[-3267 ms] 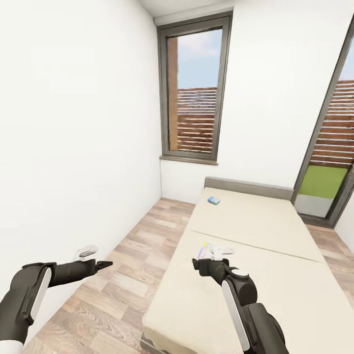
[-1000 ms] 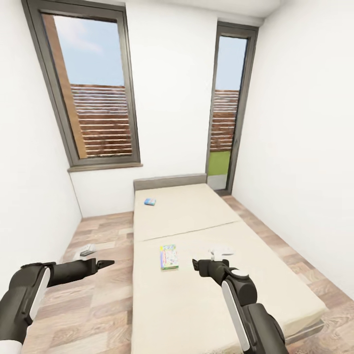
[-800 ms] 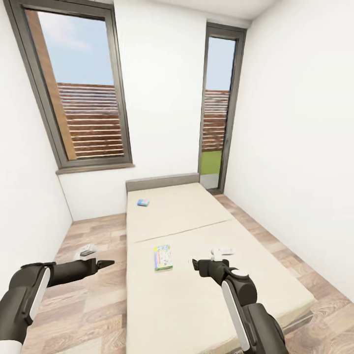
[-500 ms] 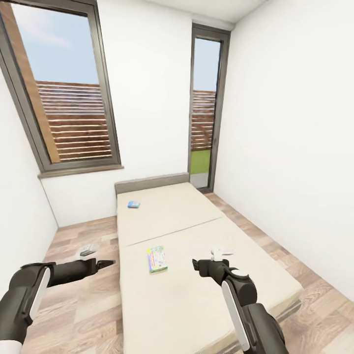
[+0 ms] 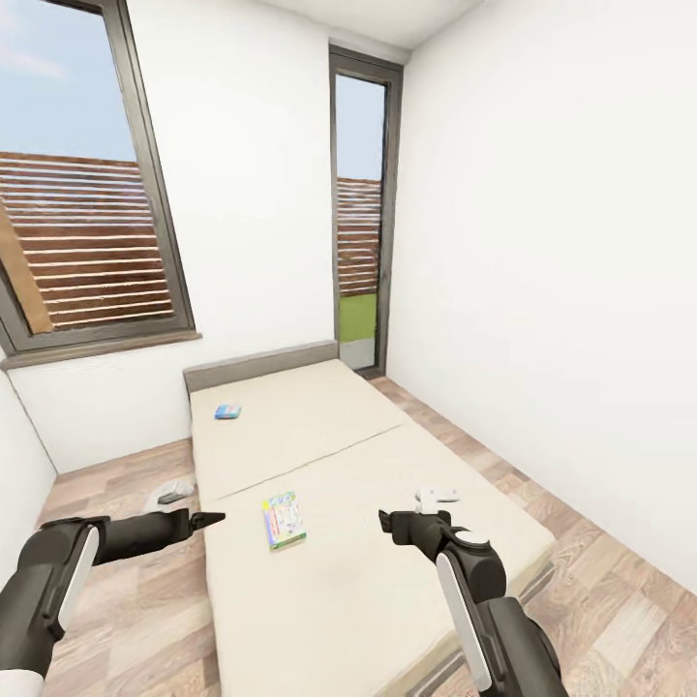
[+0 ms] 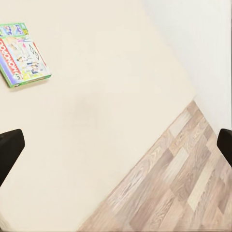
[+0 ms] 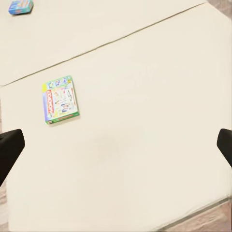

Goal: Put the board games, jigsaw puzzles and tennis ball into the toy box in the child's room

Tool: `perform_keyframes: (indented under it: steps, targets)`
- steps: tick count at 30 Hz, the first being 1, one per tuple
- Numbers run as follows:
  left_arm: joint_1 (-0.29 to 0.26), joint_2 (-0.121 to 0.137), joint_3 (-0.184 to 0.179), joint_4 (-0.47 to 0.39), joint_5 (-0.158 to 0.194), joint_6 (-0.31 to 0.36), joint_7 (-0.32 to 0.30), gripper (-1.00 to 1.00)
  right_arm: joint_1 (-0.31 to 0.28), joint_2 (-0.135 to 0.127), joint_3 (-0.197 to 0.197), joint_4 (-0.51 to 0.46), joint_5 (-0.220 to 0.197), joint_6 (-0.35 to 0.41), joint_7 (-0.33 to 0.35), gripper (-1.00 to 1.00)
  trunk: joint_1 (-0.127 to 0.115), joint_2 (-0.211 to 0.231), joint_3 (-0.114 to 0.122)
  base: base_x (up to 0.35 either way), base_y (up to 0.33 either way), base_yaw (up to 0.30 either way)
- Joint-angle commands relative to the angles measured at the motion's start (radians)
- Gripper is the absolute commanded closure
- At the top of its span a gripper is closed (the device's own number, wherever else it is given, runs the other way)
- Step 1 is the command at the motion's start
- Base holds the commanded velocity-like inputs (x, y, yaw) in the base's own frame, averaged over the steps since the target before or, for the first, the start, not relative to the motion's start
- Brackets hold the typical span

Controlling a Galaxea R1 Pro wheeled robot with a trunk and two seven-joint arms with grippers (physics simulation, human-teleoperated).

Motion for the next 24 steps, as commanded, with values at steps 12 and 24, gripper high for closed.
perform_keyframes:
  steps: [12, 24]
  targets:
    - [-0.001, 0.0, 0.001, 0.0, 0.0, 0.007, -0.004, -1.0, -0.001, 0.0, 0.001, -0.001, -0.004, 0.004, -0.004, -1.0, 0.001, -0.002, -0.002, 0.01, 0.121, -0.28]
    - [-0.001, 0.0, 0.001, -0.001, 0.0, 0.008, -0.004, -1.0, -0.001, 0.0, 0.001, 0.0, -0.004, 0.004, -0.004, -1.0, 0.001, -0.002, -0.002, -0.038, 0.26, -0.28]
